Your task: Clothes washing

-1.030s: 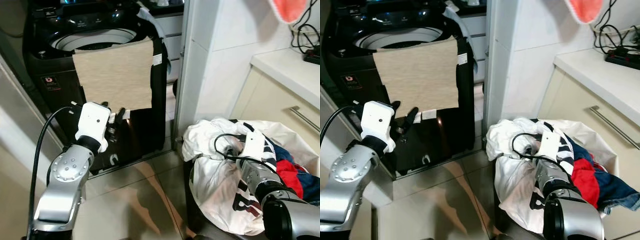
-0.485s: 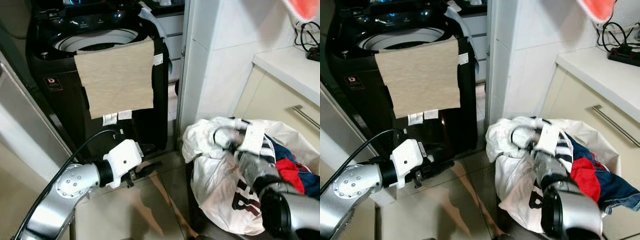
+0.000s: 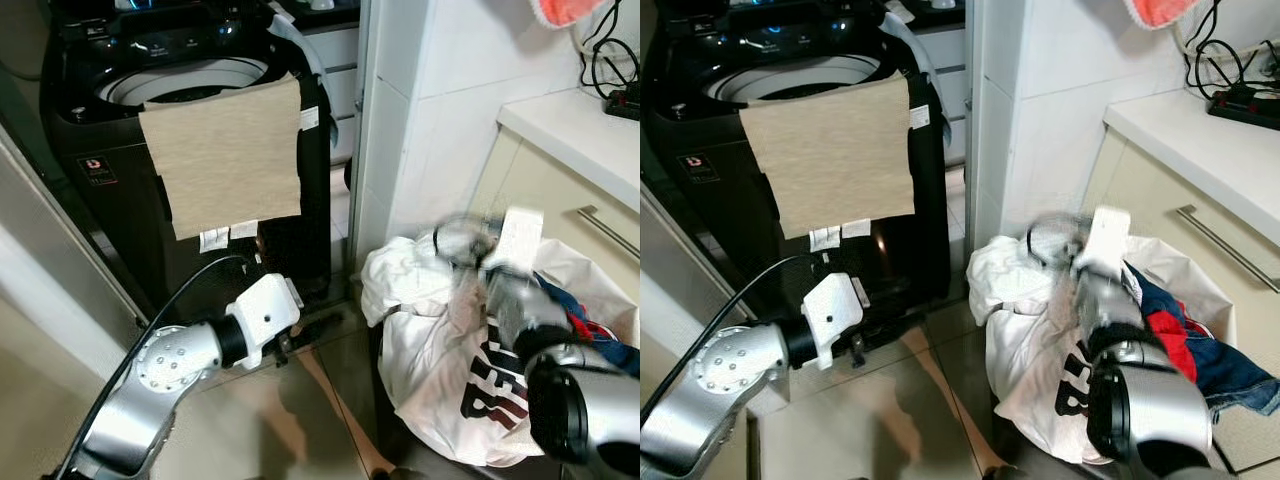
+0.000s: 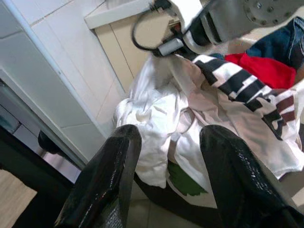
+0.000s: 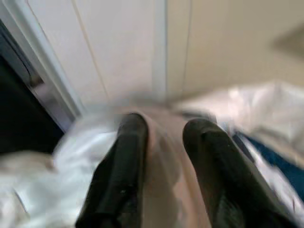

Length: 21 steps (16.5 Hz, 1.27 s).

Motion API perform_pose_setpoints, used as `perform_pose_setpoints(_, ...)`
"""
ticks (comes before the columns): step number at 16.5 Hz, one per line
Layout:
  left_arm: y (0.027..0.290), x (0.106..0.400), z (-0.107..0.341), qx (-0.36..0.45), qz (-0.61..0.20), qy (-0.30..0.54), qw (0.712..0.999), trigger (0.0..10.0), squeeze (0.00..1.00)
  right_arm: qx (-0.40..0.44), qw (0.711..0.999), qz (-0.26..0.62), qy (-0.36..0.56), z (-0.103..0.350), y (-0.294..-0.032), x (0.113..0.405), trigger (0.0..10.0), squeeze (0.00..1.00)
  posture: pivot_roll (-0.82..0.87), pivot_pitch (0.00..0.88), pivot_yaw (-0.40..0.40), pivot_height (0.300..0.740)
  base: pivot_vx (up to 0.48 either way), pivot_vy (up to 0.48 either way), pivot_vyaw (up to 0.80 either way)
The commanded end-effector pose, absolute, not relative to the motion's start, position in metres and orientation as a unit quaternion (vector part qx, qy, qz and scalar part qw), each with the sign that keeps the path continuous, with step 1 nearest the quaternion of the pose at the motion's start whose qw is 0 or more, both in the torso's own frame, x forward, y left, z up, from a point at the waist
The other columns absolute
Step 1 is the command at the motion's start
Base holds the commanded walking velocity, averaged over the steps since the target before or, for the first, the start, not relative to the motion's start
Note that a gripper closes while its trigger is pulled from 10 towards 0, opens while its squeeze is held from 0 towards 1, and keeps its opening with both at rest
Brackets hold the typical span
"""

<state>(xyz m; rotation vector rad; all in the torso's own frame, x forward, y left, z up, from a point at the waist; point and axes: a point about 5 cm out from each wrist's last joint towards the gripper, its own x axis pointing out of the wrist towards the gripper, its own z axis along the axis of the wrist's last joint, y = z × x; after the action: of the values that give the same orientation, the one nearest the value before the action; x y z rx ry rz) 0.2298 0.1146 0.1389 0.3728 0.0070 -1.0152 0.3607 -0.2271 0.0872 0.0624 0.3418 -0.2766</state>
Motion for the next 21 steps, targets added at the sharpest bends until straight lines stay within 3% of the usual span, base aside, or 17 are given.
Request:
perform_pose_setpoints(1,0.114,0.232,0.138,0.184,-0.481,0.004,0.857,10.0,0.0,0.027,0.979,-0.128,0.154,0.093,-0.226,0.364,0.0,0.0,0.02,0.0,0.045,0.74,0.0,0.0,0.0)
perform_pose_setpoints(5,0.113,0.233,0.139,0.186,-0.471,0.0,0.862,10.0,0.0,0.005,0.984,-0.146,0.1,0.108,-0.233,0.365,0.0,0.06,0.02,0.0,0.049,0.74,0.0,0.0,0.0)
perform_pose_setpoints(8,0.113,0.237,0.139,0.185,-0.467,-0.002,0.865,10.0,0.0,0.004,0.99,-0.143,-0.009,0.16,-0.234,0.38,0.0,0.04,0.02,0.0,0.05,0.74,0.0,0.0,0.0)
perform_pose_setpoints(12,0.109,0.244,0.141,0.18,-0.457,-0.016,0.871,10.0,0.0,-0.037,0.98,-0.094,-0.169,0.263,-0.219,0.396,0.0,0.01,-0.01,0.0,0.038,0.74,0.0,0.0,0.0)
perform_pose_setpoints(14,0.106,0.246,0.141,0.178,-0.449,-0.022,0.876,10.0,0.0,-0.064,0.987,-0.091,-0.119,0.247,-0.22,0.398,0.0,0.0,-0.01,0.0,0.027,0.74,0.0,0.0,0.0)
perform_pose_setpoints(15,0.105,0.246,0.141,0.177,-0.447,-0.023,0.877,10.0,0.0,-0.058,0.989,-0.101,-0.09,0.23,-0.222,0.395,10.0,0.0,-0.01,0.0,0.025,0.74,0.0,0.0,0.0)
perform_pose_setpoints(16,0.104,0.247,0.14,0.176,-0.445,-0.024,0.878,10.0,0.0,-0.041,0.991,-0.113,-0.064,0.207,-0.223,0.388,10.0,1.0,-0.01,0.0,0.024,0.74,0.0,0.0,0.0)
perform_pose_setpoints(21,0.103,0.249,0.14,0.174,-0.445,-0.028,0.878,10.0,0.0,-0.057,0.997,-0.06,-0.005,0.148,-0.192,0.354,10.0,1.0,-0.03,0.0,0.035,0.74,0.0,0.0,0.0)
